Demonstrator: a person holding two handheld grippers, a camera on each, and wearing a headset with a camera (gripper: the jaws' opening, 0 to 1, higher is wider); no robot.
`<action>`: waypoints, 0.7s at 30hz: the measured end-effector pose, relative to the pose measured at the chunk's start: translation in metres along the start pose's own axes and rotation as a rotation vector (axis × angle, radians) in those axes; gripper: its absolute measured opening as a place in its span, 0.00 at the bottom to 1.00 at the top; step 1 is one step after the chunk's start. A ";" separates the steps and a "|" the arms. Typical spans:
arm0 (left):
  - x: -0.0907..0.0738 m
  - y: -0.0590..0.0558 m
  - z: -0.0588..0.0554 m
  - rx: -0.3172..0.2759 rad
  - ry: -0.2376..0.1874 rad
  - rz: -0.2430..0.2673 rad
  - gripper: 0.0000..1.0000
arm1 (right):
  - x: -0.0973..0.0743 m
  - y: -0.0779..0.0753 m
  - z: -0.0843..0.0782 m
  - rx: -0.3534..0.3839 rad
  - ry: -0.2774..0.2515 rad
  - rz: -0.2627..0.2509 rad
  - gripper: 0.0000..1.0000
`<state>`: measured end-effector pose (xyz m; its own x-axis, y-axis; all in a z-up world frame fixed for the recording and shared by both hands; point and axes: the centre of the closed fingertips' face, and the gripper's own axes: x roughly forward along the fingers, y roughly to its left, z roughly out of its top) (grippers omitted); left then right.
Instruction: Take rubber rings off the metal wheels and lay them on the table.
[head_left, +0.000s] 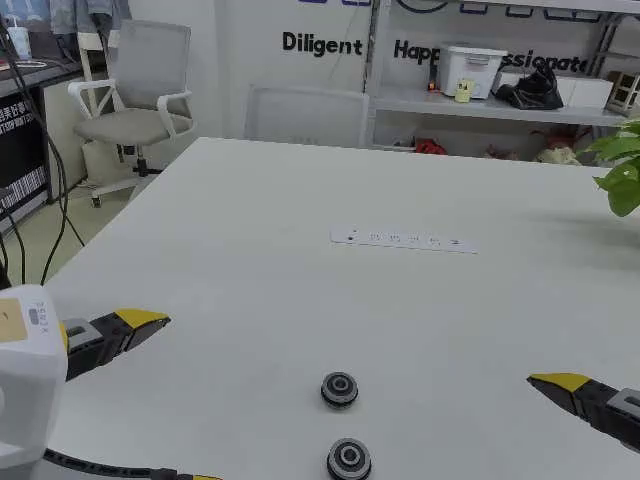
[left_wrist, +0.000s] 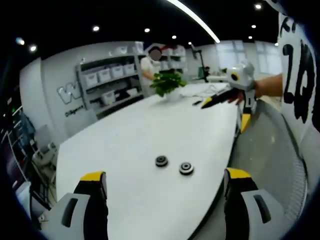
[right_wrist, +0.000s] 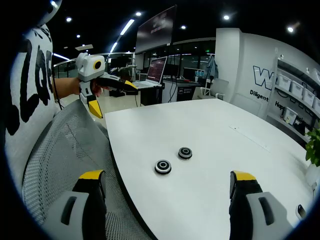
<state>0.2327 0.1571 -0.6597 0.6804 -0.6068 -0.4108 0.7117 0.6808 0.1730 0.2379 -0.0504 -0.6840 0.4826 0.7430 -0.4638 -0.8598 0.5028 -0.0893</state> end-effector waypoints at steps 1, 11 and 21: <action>0.000 0.000 0.000 0.000 0.001 -0.001 1.00 | 0.000 0.000 -0.001 0.000 0.002 -0.002 1.00; 0.003 -0.007 0.001 0.001 0.010 -0.009 1.00 | 0.000 0.000 -0.004 0.014 0.003 -0.004 1.00; 0.003 -0.013 0.005 -0.002 0.010 0.001 1.00 | 0.001 0.000 -0.004 0.007 0.001 0.003 1.00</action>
<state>0.2267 0.1443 -0.6586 0.6791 -0.6021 -0.4199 0.7108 0.6821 0.1716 0.2380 -0.0515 -0.6877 0.4795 0.7442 -0.4650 -0.8603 0.5032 -0.0817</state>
